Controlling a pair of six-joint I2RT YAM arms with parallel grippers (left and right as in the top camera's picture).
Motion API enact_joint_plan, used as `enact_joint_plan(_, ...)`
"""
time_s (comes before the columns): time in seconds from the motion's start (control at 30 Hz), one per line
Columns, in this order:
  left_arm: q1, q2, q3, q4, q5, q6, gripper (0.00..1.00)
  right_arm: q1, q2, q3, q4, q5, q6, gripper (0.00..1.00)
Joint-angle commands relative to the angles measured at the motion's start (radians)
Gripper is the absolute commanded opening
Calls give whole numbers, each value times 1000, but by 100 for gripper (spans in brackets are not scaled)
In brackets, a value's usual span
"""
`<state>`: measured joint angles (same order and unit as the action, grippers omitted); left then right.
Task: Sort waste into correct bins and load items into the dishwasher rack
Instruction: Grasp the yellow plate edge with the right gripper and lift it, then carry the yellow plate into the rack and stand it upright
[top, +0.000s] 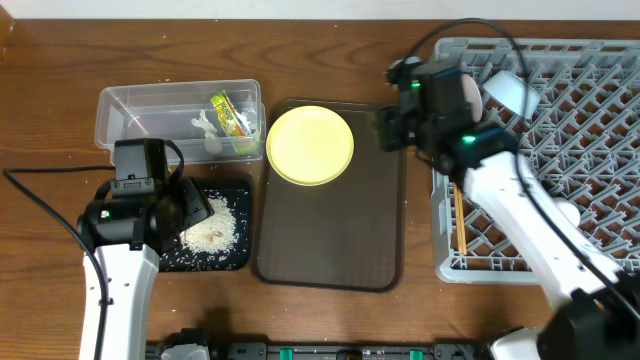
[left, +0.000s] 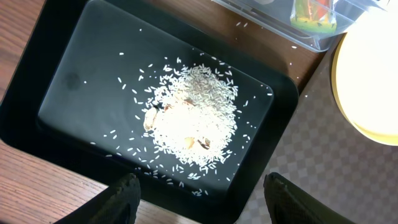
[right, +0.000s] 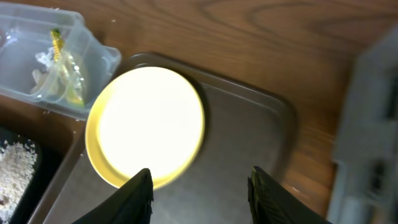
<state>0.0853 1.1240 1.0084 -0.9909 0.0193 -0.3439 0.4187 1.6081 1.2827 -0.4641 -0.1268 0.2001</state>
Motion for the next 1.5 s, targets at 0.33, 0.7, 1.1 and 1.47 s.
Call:
enact_joint_plan(0.33,6,1,8,-4,-5,-13,67,100,360,11,153,77,224,54)
enact_joint_plan(0.7,6,1,8,-4,-5,-13,67,105,446,11,139,75,248,26)
enact_joint_plan(1.1,6,1,8,-11,-5,-13,67,66,406,11,-30,78,241,1)
enact_joint_plan(1.47,6,1,8,-11,-5,-13,67,-31,49,11,-165,254,97,1)
